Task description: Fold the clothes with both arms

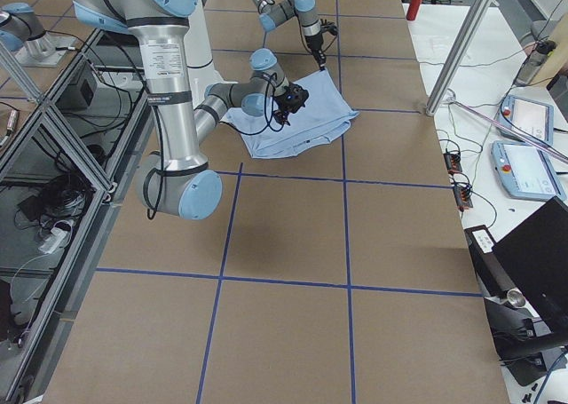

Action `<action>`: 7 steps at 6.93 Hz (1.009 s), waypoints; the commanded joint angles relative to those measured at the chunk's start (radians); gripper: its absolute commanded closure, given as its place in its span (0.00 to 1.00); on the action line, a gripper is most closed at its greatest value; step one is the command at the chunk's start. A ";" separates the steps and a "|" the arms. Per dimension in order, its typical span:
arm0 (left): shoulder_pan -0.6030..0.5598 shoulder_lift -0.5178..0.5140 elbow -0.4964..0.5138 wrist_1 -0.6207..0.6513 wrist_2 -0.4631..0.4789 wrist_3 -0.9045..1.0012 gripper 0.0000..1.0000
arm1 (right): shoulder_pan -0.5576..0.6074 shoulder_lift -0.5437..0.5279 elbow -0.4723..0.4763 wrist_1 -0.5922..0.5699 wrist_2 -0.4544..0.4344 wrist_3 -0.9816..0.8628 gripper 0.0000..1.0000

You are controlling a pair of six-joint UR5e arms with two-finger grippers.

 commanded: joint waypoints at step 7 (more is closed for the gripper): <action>-0.146 -0.307 0.851 -0.681 0.051 0.160 1.00 | 0.018 0.115 -0.089 0.003 -0.058 -0.025 0.00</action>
